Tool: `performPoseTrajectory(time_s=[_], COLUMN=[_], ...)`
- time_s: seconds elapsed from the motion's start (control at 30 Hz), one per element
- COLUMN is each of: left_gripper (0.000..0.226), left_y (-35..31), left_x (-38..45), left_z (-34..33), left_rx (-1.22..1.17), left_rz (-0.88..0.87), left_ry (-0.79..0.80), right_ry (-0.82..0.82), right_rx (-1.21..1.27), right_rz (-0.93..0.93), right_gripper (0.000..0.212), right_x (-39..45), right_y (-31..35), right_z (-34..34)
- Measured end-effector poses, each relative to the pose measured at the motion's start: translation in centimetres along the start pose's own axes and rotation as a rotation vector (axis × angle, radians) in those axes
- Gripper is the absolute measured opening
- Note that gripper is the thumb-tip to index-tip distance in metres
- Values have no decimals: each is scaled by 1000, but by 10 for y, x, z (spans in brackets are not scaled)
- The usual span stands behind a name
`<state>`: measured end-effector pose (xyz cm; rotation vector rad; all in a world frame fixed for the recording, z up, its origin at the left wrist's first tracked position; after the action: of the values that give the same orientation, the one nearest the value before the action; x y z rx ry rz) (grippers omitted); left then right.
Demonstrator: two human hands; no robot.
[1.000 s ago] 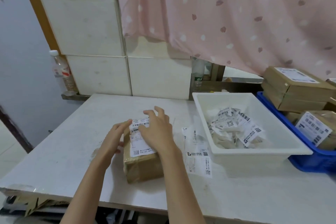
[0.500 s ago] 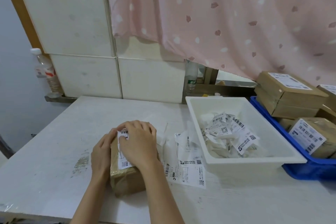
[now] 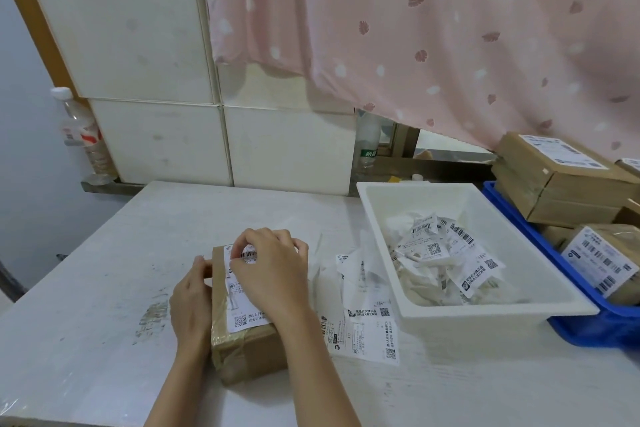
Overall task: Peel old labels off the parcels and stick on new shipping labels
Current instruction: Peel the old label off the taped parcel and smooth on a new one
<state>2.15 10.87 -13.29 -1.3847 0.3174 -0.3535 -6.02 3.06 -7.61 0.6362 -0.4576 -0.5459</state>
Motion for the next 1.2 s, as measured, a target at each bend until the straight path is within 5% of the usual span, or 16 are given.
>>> performPoseTrajectory(time_s=[0.2,0.67,1.0,1.2], left_gripper=[44,45,37,40], left_y=[5,8,23,21], left_x=[4,8,17,14], left_z=[1,0,1,2], left_rx=[74,109,120,96], left_rz=[-14,-54,-128,-120], left_ry=[-21,-5,-2,25], right_ry=[46,65,149,131], right_rx=[-24,-76,-141,-104], right_rz=[23,-5,24,37], right_gripper=[33,25,60,36], right_x=[0,3,1,1], right_y=[1,8,14,12], right_z=[-1,1,-3,0])
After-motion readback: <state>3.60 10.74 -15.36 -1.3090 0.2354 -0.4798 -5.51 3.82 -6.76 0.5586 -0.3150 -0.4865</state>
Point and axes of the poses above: each hand's wrist, its own x-axis towards the middle knuckle, its own z-axis out of the back of the hand, y = z × x, the point moved 3 cm from there along x, towards the middle knuckle, and after that the axes turned 7 degrees about y, right-handed, at the moved point
